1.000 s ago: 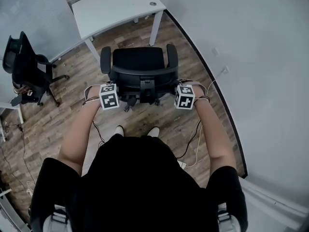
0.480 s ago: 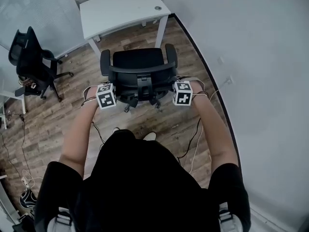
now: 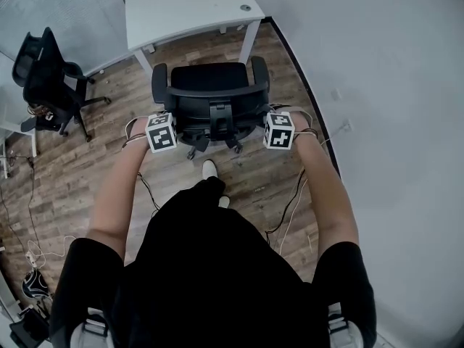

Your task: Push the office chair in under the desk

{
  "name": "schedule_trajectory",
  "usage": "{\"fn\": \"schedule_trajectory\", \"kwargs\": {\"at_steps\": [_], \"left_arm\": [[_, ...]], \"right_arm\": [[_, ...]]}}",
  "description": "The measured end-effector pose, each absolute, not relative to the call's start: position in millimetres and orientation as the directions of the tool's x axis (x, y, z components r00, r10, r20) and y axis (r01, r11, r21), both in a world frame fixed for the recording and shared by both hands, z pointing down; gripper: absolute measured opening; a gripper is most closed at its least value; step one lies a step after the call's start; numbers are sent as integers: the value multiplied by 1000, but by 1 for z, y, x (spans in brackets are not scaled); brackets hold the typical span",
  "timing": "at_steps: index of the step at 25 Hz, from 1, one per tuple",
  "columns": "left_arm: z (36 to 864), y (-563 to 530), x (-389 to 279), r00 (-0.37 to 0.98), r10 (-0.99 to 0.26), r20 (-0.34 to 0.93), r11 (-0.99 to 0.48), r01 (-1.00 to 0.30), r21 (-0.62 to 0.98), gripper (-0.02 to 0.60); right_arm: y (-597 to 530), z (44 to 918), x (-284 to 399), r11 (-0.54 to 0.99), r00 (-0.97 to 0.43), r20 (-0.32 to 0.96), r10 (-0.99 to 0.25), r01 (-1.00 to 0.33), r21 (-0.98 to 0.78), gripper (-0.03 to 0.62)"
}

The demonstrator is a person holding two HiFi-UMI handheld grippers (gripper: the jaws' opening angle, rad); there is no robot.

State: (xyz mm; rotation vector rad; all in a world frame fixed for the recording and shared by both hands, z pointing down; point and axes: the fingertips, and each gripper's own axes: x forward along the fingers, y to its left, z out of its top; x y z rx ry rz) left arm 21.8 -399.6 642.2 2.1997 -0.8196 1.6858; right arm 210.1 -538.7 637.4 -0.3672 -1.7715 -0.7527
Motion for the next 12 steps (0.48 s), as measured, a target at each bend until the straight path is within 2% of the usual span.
{"fn": "schedule_trajectory", "kwargs": {"at_steps": [12], "left_arm": [[640,-461,-2,169,-289,942,-783,-608,-131,105]], "right_arm": [[-611,636,177,720,-324,941,-98,629,292,107]]}}
